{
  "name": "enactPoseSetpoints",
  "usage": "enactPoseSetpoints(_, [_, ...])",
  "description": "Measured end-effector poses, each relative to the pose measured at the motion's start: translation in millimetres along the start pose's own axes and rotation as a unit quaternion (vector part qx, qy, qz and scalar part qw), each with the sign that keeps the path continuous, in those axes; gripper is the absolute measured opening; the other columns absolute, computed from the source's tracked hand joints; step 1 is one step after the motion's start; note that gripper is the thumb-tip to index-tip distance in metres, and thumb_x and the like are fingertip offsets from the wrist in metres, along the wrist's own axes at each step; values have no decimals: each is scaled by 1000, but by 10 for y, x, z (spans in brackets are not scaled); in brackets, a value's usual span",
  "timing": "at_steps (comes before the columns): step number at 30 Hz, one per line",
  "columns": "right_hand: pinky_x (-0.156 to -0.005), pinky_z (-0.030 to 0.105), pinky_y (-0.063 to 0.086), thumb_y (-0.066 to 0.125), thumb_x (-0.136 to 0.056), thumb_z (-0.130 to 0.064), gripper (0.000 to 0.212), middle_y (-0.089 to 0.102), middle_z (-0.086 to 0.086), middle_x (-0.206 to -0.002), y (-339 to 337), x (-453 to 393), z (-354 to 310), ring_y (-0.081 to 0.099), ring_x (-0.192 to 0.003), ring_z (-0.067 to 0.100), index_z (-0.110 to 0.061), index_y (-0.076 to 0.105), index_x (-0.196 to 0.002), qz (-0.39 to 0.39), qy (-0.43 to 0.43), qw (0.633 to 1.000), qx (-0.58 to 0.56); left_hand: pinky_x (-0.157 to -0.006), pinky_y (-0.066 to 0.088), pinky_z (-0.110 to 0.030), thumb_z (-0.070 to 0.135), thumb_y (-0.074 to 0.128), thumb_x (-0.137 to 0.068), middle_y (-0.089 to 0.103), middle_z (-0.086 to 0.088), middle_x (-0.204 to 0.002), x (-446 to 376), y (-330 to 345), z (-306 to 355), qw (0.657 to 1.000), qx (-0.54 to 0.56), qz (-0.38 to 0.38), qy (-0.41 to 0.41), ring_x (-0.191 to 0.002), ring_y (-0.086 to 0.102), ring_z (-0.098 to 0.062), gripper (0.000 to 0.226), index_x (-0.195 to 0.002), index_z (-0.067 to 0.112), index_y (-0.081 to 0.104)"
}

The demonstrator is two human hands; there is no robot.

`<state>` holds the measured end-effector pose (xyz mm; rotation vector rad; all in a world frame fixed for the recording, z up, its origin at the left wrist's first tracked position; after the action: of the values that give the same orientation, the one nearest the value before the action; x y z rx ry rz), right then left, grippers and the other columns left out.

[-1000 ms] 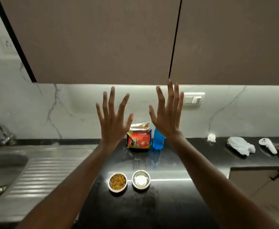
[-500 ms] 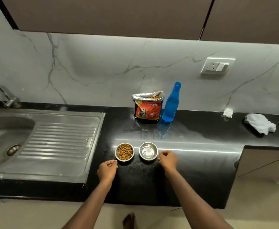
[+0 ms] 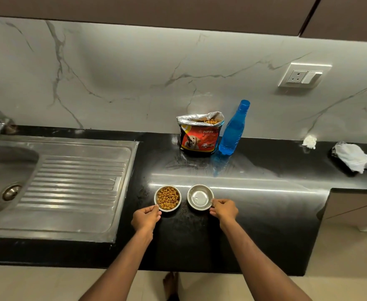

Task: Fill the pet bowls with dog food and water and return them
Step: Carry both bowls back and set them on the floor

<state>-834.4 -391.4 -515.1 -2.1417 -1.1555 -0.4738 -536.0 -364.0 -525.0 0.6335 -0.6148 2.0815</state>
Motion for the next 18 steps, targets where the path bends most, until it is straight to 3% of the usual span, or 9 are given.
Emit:
enactPoseSetpoints(7, [-71, 32, 67, 79, -96, -7, 9, 78, 17, -96, 86, -90, 87, 79, -80, 23, -1, 76, -102, -21, 37, 998, -45, -87, 67, -38, 13, 85, -92, 80, -14, -96, -90, 50, 59, 1000, -7, -2, -12, -86, 79, -21, 29, -116, 0, 77])
enactPoseSetpoints(12, [-74, 33, 67, 81, -94, -4, 10, 78, 18, -101, 92, -111, 126, 80, -89, 27, -1, 75, -101, -37, 58, 994, -82, -85, 67, -37, 11, 85, -92, 77, -18, -109, -144, 97, 63, 1000, -20, -5, -18, -86, 76, -21, 35, -123, -1, 75])
enactPoseSetpoints(18, [-71, 30, 66, 83, -91, -1, 10, 78, 20, -104, 89, -140, 167, 80, -97, 30, 0, 77, -98, -44, 73, 991, -103, -86, 66, -35, 9, 84, -92, 77, -17, -105, -150, 112, 45, 1000, -15, -9, -23, -84, 76, -19, 29, -118, -1, 75])
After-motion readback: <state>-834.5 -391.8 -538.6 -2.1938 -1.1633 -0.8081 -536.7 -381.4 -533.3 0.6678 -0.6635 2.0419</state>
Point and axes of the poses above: each hand's wrist, its own x-axis away from the middle knuckle, its own y-axis out of the palm, z = x × y, the point moved 4 cm from there along -x, towards the middle knuckle
